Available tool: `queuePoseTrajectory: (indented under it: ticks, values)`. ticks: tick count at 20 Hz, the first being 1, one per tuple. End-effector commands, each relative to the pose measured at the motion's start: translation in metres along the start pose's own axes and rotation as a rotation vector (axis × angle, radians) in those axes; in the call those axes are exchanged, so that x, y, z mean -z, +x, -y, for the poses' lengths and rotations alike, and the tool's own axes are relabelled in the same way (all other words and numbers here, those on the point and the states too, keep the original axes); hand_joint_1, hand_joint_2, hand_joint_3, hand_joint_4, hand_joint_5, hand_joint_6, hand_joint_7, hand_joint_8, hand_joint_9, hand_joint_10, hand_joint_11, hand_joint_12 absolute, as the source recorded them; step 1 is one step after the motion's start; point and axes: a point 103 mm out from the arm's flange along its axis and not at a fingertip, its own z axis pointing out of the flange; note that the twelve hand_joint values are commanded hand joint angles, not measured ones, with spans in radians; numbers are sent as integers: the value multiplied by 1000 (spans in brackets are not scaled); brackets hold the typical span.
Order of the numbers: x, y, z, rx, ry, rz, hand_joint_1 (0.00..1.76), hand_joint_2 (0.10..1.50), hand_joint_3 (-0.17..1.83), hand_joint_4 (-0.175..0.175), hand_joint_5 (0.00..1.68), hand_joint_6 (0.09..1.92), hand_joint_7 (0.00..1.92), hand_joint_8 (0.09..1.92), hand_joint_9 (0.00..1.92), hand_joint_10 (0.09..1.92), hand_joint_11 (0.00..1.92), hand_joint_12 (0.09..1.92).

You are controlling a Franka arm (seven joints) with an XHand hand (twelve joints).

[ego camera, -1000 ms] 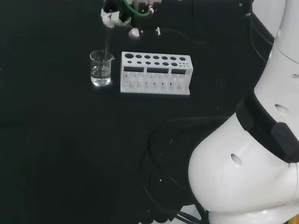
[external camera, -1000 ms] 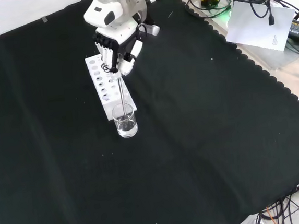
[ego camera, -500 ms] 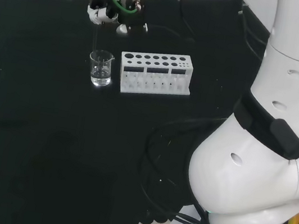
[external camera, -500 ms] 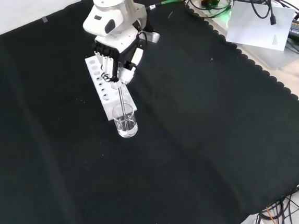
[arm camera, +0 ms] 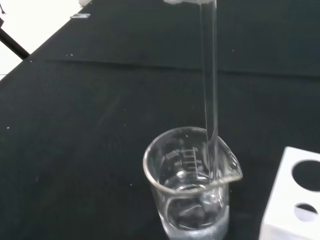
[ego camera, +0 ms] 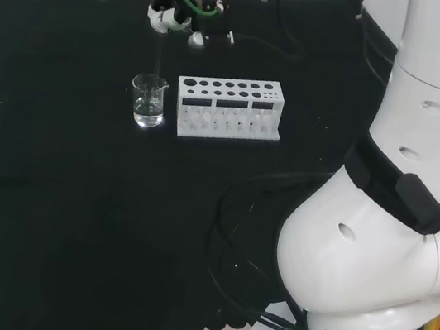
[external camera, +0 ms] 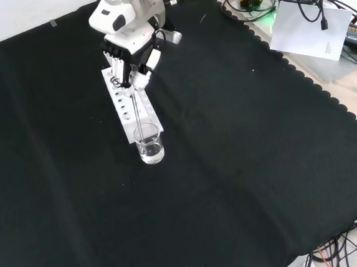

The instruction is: Stir in the beaker to the left of the white test tube rack with the glass rod.

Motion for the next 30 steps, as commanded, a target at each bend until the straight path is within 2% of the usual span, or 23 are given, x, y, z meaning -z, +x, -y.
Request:
queuePoseTrajectory:
  ticks: [1, 6, 11, 18, 25, 28, 30]
  values:
    - [2, 2, 24, -5, 4, 11, 1316, 1097, -175, -175, 1193, 422, 1251, 868, 1604, 861, 1643, 656]
    - [-3, 38, 20, 56, 4, 8, 1316, 1098, -175, -175, 1193, 421, 1251, 869, 1604, 861, 1643, 656]
    - [-9, 52, 2, 75, 10, 4, 1316, 1097, -175, -175, 1194, 420, 1251, 869, 1604, 861, 1643, 656]
    - [-4, 26, -15, 41, -3, 9, 1316, 1097, -175, -175, 1194, 420, 1252, 866, 1604, 861, 1642, 656]
    - [7, -4, 5, -4, -21, 15, 1316, 1097, -175, -175, 1195, 418, 1252, 867, 1603, 860, 1641, 655]
    - [7, -2, 13, 0, -20, 14, 1316, 1097, -175, -175, 1196, 416, 1251, 868, 1603, 860, 1641, 655]
    - [1, 12, 17, 23, -25, 10, 1316, 1097, -175, -175, 1195, 416, 1251, 868, 1603, 860, 1641, 655]
